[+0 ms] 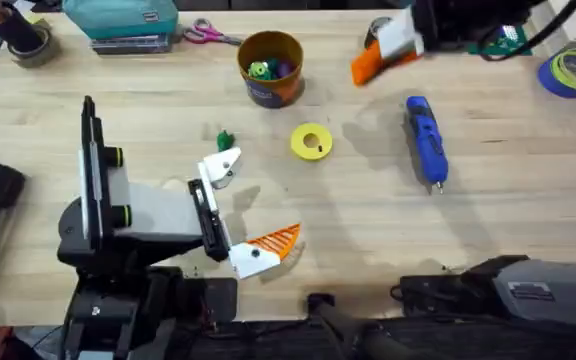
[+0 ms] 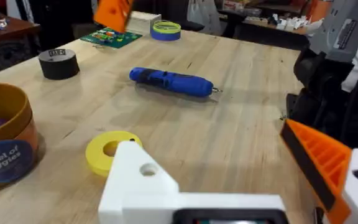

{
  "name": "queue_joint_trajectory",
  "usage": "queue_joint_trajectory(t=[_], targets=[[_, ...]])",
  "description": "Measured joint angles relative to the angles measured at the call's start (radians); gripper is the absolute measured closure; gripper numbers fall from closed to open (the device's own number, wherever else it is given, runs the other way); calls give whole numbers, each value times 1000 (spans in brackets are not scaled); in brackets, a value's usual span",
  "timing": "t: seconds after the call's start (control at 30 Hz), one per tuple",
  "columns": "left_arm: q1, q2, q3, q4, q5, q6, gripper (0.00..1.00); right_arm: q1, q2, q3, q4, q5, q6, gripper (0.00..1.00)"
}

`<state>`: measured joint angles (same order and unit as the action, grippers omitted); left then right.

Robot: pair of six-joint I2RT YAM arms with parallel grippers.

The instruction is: Pick up the gripper from the table and insert it into the empty holder that is missing its gripper. Then pick up a screw, insert it into the mounting hole, and use the screwdriver to tighten it. Finally, clean up the table by picking up the vegetable and placing it into the bucket.

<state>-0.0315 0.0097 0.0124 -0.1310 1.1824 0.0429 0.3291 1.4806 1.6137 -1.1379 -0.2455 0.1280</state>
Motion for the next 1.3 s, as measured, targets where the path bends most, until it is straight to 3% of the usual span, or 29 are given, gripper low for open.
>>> queue_joint_trajectory(t=[0.27,0.5,0.8,1.0,1.3], targets=[[0,0,0,0,0,0,15,-12,-101,-230,333,-298,16,992],[0,0,0,0,0,0,15,-61,-108,-473,724,-633,156,992],[0,0,0,0,0,0,16,-109,-103,-809,1513,-941,581,992],[0,0,0,0,0,0,15,-110,-33,-921,2009,-1076,927,992],[0,0,0,0,0,0,15,-110,102,-1004,2430,-1187,1309,992]])
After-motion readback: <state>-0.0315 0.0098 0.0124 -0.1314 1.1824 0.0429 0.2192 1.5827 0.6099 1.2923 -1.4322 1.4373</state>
